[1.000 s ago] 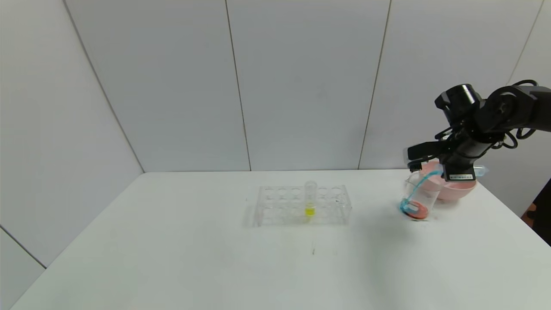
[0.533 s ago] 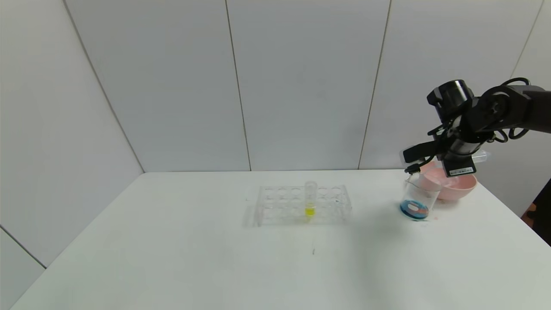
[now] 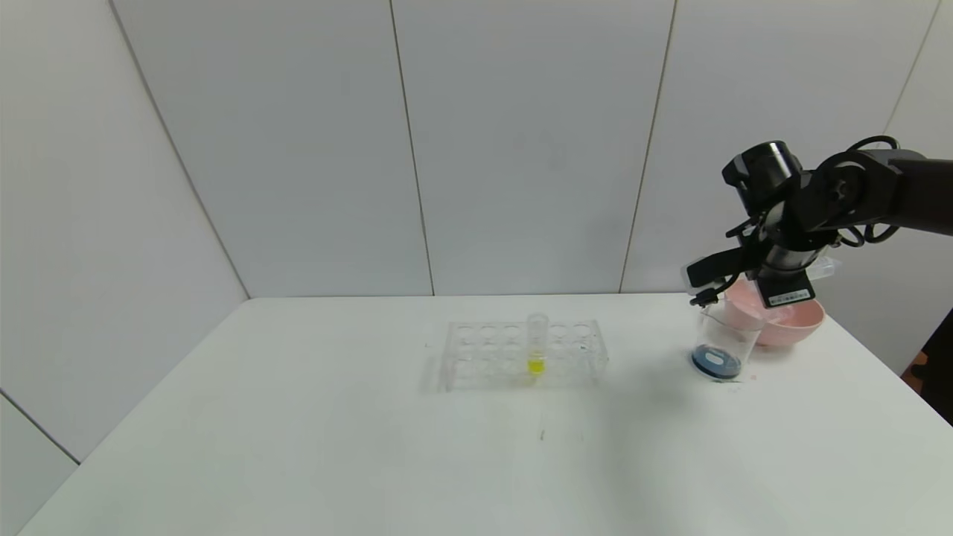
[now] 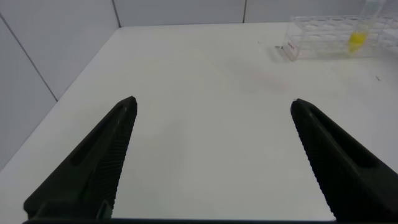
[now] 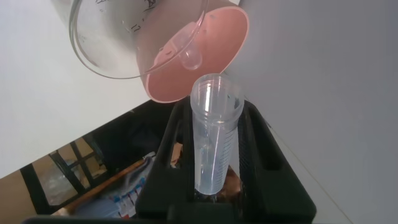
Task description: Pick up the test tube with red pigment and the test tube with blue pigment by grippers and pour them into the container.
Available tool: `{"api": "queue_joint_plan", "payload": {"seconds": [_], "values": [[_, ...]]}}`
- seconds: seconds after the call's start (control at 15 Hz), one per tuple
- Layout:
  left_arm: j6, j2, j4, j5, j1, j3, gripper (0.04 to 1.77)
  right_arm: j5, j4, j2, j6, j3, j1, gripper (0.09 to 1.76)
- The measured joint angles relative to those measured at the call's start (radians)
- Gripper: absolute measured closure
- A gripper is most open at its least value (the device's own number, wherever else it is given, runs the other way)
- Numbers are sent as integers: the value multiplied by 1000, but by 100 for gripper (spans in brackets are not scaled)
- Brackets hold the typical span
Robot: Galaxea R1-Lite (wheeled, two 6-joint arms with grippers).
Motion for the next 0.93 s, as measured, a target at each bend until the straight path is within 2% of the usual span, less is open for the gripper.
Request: {"api": "queue_joint_plan", "payload": {"seconds": [0.47, 0.73, 0.93], "values": [[0, 0, 0, 0, 0, 0, 5, -26, -5, 4, -1, 0, 7, 138], [0, 0, 0, 0, 0, 0, 5, 32, -8, 1, 15, 0, 6, 138], [0, 0, 0, 0, 0, 0, 5, 175, -9, -4, 116, 0, -17, 138]]}}
